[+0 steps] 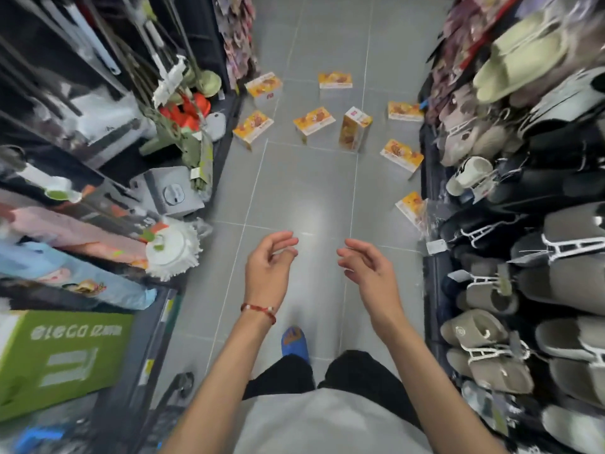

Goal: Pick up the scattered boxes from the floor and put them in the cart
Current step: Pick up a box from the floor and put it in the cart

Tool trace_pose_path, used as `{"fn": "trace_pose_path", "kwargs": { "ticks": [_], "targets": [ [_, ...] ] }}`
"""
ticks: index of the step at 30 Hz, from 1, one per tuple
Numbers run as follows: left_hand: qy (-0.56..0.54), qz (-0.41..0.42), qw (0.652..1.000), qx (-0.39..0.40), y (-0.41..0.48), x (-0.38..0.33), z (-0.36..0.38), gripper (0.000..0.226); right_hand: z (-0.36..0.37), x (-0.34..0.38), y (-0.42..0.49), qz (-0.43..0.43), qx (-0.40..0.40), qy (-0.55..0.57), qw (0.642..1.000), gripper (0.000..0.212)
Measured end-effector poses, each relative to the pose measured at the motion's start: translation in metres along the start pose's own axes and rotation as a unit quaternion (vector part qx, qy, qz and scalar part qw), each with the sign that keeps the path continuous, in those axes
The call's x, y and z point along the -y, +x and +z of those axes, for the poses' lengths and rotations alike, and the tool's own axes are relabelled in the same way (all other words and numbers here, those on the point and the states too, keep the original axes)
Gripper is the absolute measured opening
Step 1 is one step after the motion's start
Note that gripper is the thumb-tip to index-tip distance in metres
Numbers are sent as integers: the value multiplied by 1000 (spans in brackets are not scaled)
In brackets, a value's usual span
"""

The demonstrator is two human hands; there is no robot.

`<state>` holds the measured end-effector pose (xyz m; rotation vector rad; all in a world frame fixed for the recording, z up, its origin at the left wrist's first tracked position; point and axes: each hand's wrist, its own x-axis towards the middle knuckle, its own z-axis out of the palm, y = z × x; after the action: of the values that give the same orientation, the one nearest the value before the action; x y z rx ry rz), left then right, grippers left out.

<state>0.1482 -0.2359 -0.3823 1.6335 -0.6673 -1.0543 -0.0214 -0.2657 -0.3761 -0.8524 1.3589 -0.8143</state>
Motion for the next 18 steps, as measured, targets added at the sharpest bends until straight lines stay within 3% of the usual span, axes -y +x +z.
{"fn": "trace_pose_path", "kwargs": {
  "ticks": [12, 18],
  "targets": [
    [45, -43, 996, 60, 233, -63, 78, 31, 18, 88, 214, 33, -74, 29, 996, 21],
    [64, -85, 992, 67, 350, -110, 144, 32, 8, 150, 348, 81, -58, 5, 995, 20]
  ]
}}
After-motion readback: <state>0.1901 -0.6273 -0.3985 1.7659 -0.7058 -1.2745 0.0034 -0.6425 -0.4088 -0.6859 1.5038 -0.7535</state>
